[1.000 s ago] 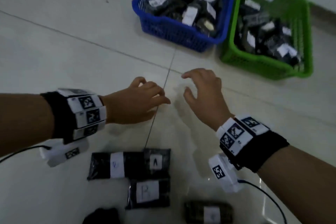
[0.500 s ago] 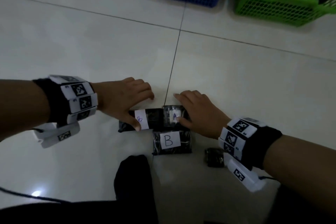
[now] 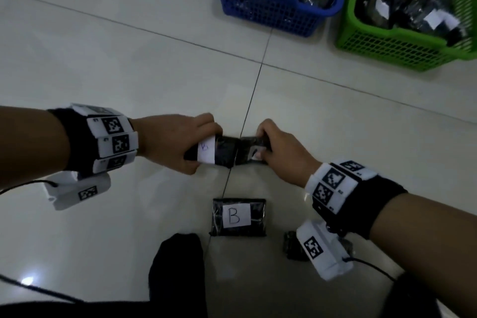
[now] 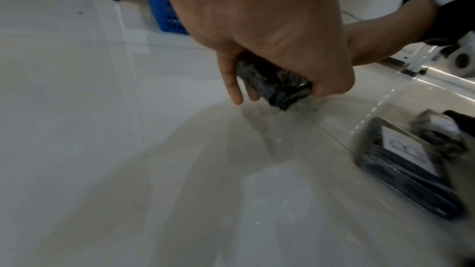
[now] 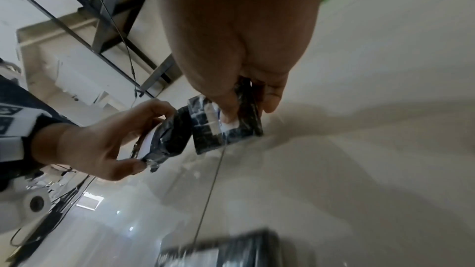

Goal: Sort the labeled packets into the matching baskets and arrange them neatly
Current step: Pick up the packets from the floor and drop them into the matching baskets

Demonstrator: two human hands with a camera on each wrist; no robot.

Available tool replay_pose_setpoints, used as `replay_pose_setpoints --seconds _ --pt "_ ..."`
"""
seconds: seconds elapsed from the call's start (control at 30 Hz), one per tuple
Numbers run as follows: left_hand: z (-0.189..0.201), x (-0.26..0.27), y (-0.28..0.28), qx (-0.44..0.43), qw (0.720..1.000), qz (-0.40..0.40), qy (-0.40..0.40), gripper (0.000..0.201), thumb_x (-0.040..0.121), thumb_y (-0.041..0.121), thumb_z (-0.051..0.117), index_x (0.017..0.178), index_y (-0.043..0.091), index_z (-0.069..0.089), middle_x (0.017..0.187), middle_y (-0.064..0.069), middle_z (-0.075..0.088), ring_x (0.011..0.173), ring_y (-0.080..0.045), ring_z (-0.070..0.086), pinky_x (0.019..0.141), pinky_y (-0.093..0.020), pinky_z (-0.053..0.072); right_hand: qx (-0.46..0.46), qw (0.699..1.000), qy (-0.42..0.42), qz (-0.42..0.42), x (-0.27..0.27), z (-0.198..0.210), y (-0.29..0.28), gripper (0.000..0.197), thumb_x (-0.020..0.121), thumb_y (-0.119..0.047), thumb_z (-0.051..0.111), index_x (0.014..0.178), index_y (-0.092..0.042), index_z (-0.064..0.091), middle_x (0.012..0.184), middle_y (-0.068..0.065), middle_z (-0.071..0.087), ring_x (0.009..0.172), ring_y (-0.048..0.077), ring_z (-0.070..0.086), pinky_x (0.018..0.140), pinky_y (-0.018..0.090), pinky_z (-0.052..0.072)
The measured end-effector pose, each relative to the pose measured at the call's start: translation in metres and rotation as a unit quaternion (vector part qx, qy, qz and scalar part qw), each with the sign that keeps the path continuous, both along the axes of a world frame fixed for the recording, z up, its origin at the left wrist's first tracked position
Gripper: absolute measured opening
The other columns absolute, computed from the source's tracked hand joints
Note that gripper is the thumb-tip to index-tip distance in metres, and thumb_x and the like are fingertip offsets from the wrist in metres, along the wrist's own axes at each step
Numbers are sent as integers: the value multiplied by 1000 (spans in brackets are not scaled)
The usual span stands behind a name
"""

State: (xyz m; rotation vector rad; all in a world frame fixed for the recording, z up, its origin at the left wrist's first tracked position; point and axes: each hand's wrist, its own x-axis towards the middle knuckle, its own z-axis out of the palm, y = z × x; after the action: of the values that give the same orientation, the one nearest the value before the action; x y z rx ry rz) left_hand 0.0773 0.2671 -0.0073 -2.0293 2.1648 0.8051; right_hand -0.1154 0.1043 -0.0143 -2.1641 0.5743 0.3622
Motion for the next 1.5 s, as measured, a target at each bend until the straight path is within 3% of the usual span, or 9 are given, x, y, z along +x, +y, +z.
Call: replay_pose_setpoints --seconds 0.17,0.33,0.5,0.8,1.0,1.07,1.23,1.37,1.5 --pt "29 25 -59 -142 988 53 6 65 67 46 53 123 14 43 110 -1 45 64 -16 52 55 -25 46 -86 995 -51 -29 27 42 -66 19 91 -10 54 100 -13 38 80 3 54 61 7 45 51 22 33" --pt "53 43 -116 -249 963 96 -22 61 70 45 56 122 17 40 109 -1 45 64 -15 52 53 -25 47 -128 971 -117 -166 51 71 -134 17 89 -8 54 104 -10 45 90 8 57 74 23 53 58 31 38" --pt "60 58 -132 -303 936 178 -5 66 70 40 65 128 19 41 114 4 46 79 -10 53 61 -19 46 -127 944 -185 -244 101 86 -177 27 91 -5 52 115 -14 41 88 1 52 66 14 51 51 18 38" --pt "46 93 -121 -317 880 352 35 67 72 35 73 130 29 39 110 16 53 89 -1 51 74 -12 41 -134 945 -213 -208 200 59 -186 25 87 1 56 97 -16 40 90 9 54 78 23 53 55 26 35" --pt "45 104 -141 -342 845 400 94 66 73 27 74 130 26 40 112 14 54 92 -4 56 76 -18 45 -336 938 -10 -86 208 38 -192 32 94 -29 50 125 -24 53 137 1 46 124 31 32 96 41 30" --pt "49 100 -156 -348 844 393 105 67 73 27 74 131 26 39 114 16 52 94 -3 55 78 -19 45 -286 947 -78 -123 202 42 -198 32 97 -35 41 124 -24 55 136 1 47 125 31 35 99 41 30" --pt "64 74 -222 -349 867 315 165 67 74 25 74 130 31 37 119 13 53 105 -3 53 85 -19 48 200 917 -213 -271 165 76 -214 34 90 -57 44 108 -34 61 108 0 68 96 22 65 83 42 54" --pt "63 46 -285 -349 880 275 170 81 74 28 74 142 22 30 132 5 50 119 -8 48 101 -27 43 189 914 -219 -284 123 95 -243 18 89 -18 61 106 -16 57 94 16 66 67 27 60 48 32 45" --pt "44 16 -327 -330 895 272 130 84 79 42 69 146 20 22 144 -4 30 135 -19 29 111 -34 32 159 863 -264 -399 86 103 -306 11 89 -10 52 98 -7 58 82 17 63 60 26 56 46 30 44"
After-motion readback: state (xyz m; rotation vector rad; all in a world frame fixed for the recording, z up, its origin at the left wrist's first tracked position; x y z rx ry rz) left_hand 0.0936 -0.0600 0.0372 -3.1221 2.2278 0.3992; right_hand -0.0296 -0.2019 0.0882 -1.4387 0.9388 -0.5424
